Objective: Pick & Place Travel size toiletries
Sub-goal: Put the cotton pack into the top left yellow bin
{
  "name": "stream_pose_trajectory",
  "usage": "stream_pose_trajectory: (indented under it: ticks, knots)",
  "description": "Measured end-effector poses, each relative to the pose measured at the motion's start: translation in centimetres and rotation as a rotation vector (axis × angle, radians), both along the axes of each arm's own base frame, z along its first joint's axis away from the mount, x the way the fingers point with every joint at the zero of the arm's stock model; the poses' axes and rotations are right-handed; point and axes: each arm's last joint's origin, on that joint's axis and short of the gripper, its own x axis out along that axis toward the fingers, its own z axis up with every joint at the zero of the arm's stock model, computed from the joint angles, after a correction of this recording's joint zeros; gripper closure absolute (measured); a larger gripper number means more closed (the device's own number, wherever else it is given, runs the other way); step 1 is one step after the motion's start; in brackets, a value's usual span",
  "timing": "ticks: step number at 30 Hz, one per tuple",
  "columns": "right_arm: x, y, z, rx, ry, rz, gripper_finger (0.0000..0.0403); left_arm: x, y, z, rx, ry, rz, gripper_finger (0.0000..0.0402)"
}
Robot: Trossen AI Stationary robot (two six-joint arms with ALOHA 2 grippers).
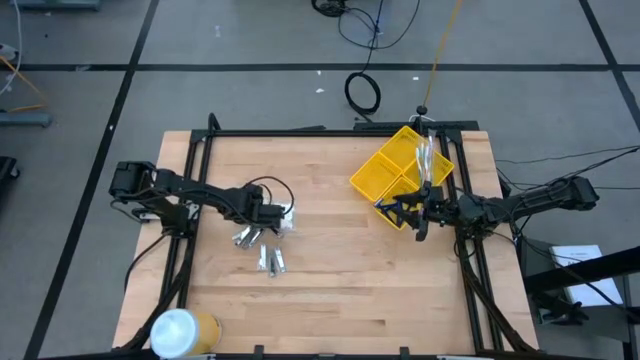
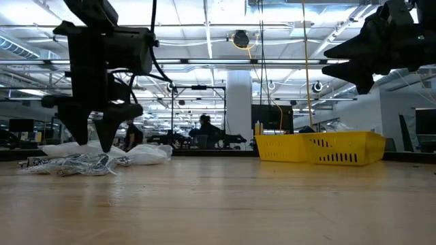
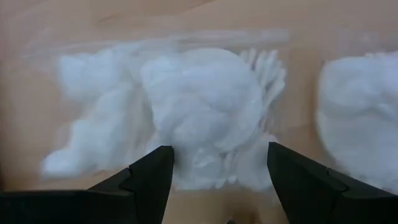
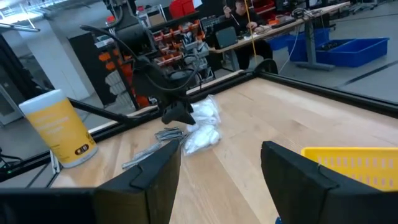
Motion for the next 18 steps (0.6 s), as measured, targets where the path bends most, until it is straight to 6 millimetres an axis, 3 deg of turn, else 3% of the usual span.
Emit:
stream_pose_trajectory:
  ticks: [6,18]
  knots:
    - [0.0,0.0,0.0,-0.001,0.000,0.000,0.0193,1.6,0.8,-0.8,0.011,-0.178,-0.120,0.0147]
    - [0.0,0.0,-0.1,-0.005,0.007,0.001,0.0193,4.6,2.2,0.5,0.117,-0.394,-0.361,0.0147]
